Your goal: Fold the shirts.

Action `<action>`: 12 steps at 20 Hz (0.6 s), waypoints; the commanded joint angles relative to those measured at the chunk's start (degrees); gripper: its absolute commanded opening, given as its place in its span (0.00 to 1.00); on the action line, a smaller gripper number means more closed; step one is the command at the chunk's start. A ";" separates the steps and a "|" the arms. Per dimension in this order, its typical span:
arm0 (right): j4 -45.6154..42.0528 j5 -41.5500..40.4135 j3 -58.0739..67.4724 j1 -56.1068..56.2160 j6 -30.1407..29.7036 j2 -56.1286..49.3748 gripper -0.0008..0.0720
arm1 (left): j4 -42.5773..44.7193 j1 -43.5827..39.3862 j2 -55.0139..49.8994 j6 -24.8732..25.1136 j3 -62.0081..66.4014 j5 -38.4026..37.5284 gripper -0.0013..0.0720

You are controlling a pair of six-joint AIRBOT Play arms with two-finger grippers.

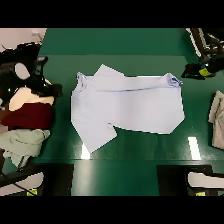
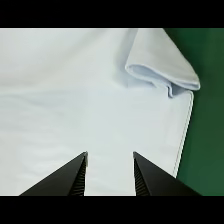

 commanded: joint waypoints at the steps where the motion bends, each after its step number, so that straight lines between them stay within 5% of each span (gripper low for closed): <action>1: 0.55 0.00 -10.49 -1.16 -0.28 8.02 0.48 | -11.39 0.59 3.45 2.75 -11.89 0.24 0.70; 11: 0.52 1.84 -25.94 -5.57 -0.24 20.83 0.48 | -17.18 -6.12 3.39 4.13 -22.47 10.10 0.67; 12: 0.52 2.47 -28.33 -7.69 -0.24 22.10 0.48 | -17.20 -6.12 3.39 4.20 -22.45 10.05 0.35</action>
